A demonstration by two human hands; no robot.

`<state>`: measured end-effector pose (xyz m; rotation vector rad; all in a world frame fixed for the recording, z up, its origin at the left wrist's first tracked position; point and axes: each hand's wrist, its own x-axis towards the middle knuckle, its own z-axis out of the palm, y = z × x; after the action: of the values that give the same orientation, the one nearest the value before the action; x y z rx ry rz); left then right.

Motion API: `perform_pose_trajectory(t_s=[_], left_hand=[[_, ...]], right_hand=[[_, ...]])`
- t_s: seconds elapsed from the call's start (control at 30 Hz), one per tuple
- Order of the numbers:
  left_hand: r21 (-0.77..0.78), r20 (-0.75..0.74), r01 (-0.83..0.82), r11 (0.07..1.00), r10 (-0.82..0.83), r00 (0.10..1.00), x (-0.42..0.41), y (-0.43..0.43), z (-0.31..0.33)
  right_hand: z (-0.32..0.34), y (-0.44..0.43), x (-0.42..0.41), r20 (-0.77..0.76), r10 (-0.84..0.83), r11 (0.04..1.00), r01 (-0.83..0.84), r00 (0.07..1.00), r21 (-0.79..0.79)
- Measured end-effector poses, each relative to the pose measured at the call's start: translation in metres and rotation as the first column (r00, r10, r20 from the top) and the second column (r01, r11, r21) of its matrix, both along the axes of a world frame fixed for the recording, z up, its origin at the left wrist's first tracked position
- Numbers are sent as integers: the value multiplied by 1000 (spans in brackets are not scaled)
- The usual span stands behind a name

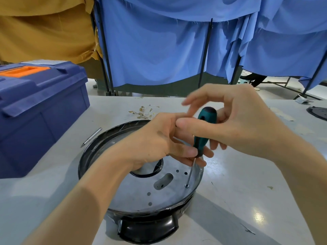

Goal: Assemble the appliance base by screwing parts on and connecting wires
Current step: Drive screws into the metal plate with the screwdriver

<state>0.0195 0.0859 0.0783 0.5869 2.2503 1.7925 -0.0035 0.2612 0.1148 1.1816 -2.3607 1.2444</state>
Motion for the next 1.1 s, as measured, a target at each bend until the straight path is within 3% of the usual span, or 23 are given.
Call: perform_pose_trajectory(t_s=[0.1, 0.27, 0.43, 0.53, 0.63, 0.73, 0.8, 0.87, 0.97, 1.1], left_hand=[[-16, -3, -28, 999, 28, 1000, 0, -2, 2], [-4, -47, -57, 998, 57, 997, -1, 1, 1], [37, 23, 0, 999, 0, 1000, 1, -6, 1], [-45, -56, -74, 996, 71, 996, 1, -2, 3], [-4, -46, -75, 997, 75, 996, 0, 1, 1], [-4, -5, 3, 1000, -3, 1000, 0, -2, -1], [-30, -5, -8, 1000, 8, 1000, -1, -4, 1], [-87, -74, -48, 995, 42, 996, -1, -1, 2], [-42, -128, -86, 995, 80, 989, -1, 5, 0], [17, -43, 2, 1000, -2, 999, -2, -5, -1]], right_hand=[[-3, -1, 0, 52, 67, 997, -64, 996, -47], [-7, -10, -2, -154, -165, 985, 171, 974, 28], [-3, -3, 2, 50, 79, 997, -78, 996, -29], [-8, -9, -1, -49, -66, 997, 64, 997, -51], [-6, -10, -2, -107, -173, 984, 175, 979, 14], [-1, -2, -1, 36, 3, 1000, -2, 999, -20], [-1, 2, -2, 48, 82, 996, -81, 995, -25], [-4, -1, -3, -8, 34, 999, -34, 999, -20], [-7, -7, -5, -90, -99, 995, 99, 991, 5], [-4, -2, -3, 79, 44, 999, -42, 996, -23]])
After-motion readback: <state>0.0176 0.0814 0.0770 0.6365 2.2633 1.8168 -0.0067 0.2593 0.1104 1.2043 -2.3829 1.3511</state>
